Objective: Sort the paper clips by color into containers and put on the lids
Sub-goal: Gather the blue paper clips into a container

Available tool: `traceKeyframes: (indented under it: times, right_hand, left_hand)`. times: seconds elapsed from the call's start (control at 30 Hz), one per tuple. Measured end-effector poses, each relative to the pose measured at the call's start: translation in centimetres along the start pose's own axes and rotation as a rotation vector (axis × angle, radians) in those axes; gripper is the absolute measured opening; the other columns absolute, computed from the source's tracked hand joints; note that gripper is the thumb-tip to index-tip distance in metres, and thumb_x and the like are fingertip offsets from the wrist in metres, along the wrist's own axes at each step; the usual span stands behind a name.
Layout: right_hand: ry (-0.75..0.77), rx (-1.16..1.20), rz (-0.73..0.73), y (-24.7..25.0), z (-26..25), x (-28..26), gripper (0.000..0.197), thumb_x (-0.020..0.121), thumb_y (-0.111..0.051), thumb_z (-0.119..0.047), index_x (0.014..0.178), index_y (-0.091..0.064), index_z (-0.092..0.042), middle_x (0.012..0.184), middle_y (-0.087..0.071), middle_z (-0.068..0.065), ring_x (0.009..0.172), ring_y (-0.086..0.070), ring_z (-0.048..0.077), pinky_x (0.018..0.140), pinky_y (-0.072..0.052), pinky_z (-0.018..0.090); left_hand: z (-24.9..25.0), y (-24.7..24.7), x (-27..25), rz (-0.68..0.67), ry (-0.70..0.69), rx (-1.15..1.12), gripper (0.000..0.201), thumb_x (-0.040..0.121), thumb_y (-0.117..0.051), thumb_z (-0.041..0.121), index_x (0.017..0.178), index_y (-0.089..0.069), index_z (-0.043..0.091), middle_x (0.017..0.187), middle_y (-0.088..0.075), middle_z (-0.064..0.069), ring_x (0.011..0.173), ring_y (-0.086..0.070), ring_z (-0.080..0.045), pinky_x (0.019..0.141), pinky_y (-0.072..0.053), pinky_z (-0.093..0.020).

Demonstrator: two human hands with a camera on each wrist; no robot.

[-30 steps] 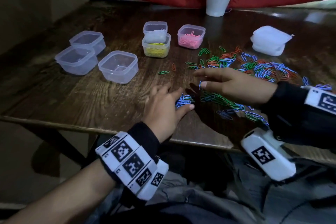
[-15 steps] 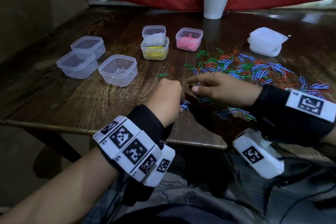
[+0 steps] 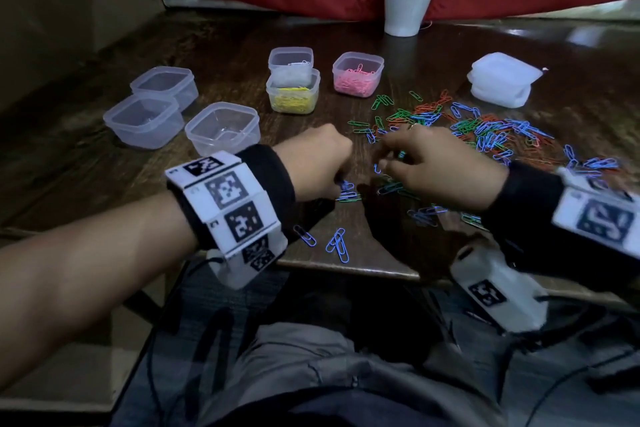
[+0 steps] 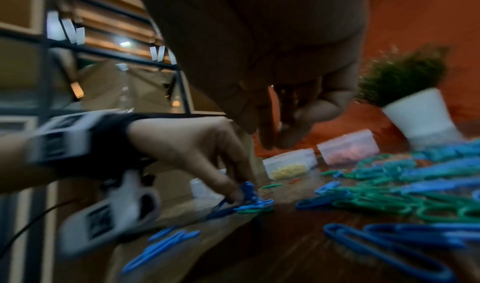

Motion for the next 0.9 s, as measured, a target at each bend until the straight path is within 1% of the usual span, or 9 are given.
traceKeyframes:
  times: [0.1,0.17,0.27,0.37,0.47,0.57,0.7,0.83,0.9]
  right_hand:
    - [0.118,-0.029,-0.072,-1.3,-2.7,-2.4,0.014,0.088,-0.056,-0.032,0.093,-0.059,-0.018,0.085,-0.054,-0.002,0.088,-0.055,0.019,0.069,-0.035,0.027]
    - [0.192,-0.035,-0.152,-3.0,-4.3,-3.1,0.027,0.086,-0.058,-0.040,0.102,-0.057,-0.018,0.093,-0.055,-0.001,0.094,-0.055,0.020,0.076,-0.041,0.029]
    - [0.196,-0.156,-0.206,-5.0,-4.9,-2.6,0.041,0.084,-0.059,-0.046,0.117,-0.053,-0.024,0.106,-0.051,0.004,0.103,-0.054,0.028,0.084,-0.046,0.035]
    - [0.211,-0.142,-0.205,-5.6,-4.5,-1.7,0.025,0.081,-0.065,-0.037,0.105,-0.063,-0.029,0.094,-0.044,0.000,0.099,-0.056,0.029,0.082,-0.048,0.038]
    - [0.249,-0.049,-0.189,-5.3,-4.2,-1.0,0.019,0.078,-0.070,-0.025,0.097,-0.073,-0.023,0.094,-0.058,0.005,0.094,-0.059,0.027,0.080,-0.047,0.036]
    - [0.217,-0.005,-0.156,-5.0,-3.9,-0.5,0.019,0.074,-0.072,-0.019,0.092,-0.075,-0.024,0.094,-0.066,0.006,0.090,-0.062,0.026,0.078,-0.049,0.036]
    - [0.168,-0.009,-0.140,-5.2,-3.7,0.1,0.020,0.074,-0.068,-0.021,0.091,-0.074,-0.028,0.091,-0.069,0.003,0.090,-0.064,0.027,0.077,-0.052,0.036]
    - [0.181,-0.064,-0.209,-5.6,-3.8,0.8,0.015,0.077,-0.065,-0.018,0.090,-0.072,-0.021,0.091,-0.067,0.005,0.091,-0.063,0.025,0.078,-0.050,0.034]
    - [0.160,-0.105,-0.247,-6.0,-3.7,1.1,0.015,0.079,-0.060,-0.018,0.091,-0.069,-0.016,0.096,-0.066,0.009,0.094,-0.062,0.028,0.079,-0.050,0.036]
  left_hand:
    - [-0.9,0.2,0.3,0.025,-0.027,-0.062,0.013,0.079,-0.063,0.015,0.067,-0.062,0.009,0.054,-0.043,0.000,0.062,-0.046,-0.022,0.059,-0.036,-0.030]
    - [-1.4,0.4,0.5,0.055,-0.050,-0.089,0.013,0.078,-0.063,0.014,0.073,-0.067,0.003,0.059,-0.054,-0.008,0.060,-0.044,-0.020,0.058,-0.035,-0.031]
    - [-2.9,0.9,0.6,0.106,-0.031,-0.183,0.013,0.077,-0.067,0.011,0.079,-0.070,-0.001,0.060,-0.053,-0.003,0.059,-0.044,-0.016,0.058,-0.031,-0.027]
    - [-4.4,0.9,0.4,0.147,0.020,-0.266,0.014,0.075,-0.069,0.008,0.084,-0.072,-0.002,0.060,-0.053,0.001,0.057,-0.044,-0.011,0.056,-0.028,-0.024]
    - [-5.4,0.8,0.1,0.182,0.042,-0.332,0.012,0.076,-0.067,0.005,0.085,-0.072,-0.002,0.056,-0.053,-0.001,0.056,-0.047,-0.011,0.050,-0.030,-0.015]
    - [-6.8,0.7,0.0,0.209,0.113,-0.470,0.010,0.076,-0.068,0.002,0.085,-0.072,0.000,0.053,-0.056,0.010,0.048,-0.052,-0.006,0.049,-0.035,-0.008]
    - [-10.3,1.7,-1.1,0.258,0.232,-0.857,0.007,0.076,-0.068,-0.008,0.082,-0.068,-0.004,0.052,-0.064,0.005,0.051,-0.062,-0.006,0.058,-0.054,-0.018]
    - [-15.7,3.4,-3.3,0.354,0.384,-1.043,0.009,0.080,-0.062,-0.010,0.083,-0.065,-0.003,0.050,-0.065,0.001,0.048,-0.062,-0.004,0.058,-0.054,-0.013]
    - [-18.2,3.4,-4.1,0.412,0.480,-1.062,0.011,0.081,-0.061,-0.011,0.073,-0.062,-0.002,0.046,-0.063,0.001,0.046,-0.063,-0.004,0.055,-0.053,-0.012]
Point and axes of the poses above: each hand's wrist, its own x-axis towards the middle knuckle, its own y-axis out of the back of the hand, z = x × y, the point moved 6 cm from there along x, towards the middle knuckle
